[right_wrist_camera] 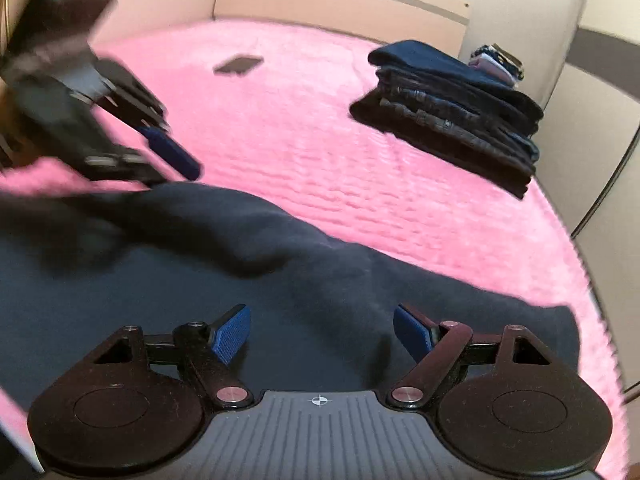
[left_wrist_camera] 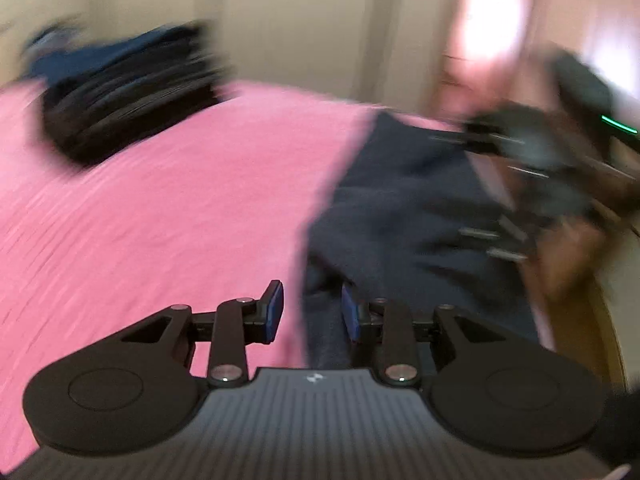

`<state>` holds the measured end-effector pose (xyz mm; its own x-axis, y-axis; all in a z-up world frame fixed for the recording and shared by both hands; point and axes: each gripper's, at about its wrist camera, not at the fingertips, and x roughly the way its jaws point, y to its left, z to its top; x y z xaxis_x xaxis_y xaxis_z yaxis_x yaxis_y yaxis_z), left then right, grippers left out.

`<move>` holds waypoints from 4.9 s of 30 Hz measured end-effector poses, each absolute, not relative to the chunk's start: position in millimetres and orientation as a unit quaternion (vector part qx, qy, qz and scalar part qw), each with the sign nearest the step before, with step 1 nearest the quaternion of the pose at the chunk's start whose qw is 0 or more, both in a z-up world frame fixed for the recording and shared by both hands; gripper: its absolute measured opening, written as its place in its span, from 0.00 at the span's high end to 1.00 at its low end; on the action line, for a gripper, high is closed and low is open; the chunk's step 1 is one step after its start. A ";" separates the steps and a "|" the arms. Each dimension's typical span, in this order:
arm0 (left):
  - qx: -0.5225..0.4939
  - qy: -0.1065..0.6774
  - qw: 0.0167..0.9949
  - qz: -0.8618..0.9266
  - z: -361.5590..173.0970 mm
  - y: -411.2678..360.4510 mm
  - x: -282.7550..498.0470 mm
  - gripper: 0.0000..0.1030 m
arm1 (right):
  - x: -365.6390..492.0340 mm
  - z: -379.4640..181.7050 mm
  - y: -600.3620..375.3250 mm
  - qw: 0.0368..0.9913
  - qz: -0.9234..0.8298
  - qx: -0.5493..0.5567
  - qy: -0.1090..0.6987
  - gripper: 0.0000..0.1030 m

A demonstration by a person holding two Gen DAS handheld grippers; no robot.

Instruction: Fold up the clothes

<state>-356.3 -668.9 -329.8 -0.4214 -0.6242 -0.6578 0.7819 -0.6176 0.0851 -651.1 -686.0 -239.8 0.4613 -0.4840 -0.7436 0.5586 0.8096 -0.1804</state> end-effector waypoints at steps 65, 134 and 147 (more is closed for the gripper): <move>0.250 0.336 0.721 -0.552 -339.4 -391.4 -256.7 0.71 | -745.3 -210.7 -553.1 0.851 -0.370 0.196 0.317 0.20; 0.266 0.137 0.669 -0.680 -309.4 -465.0 -449.6 0.73 | -750.1 -221.5 -490.2 0.885 -0.302 0.321 0.149 0.20; 0.200 0.244 0.753 -0.578 -310.6 -419.5 -312.5 0.72 | -677.0 -260.4 -510.9 0.811 -0.285 0.489 0.146 0.20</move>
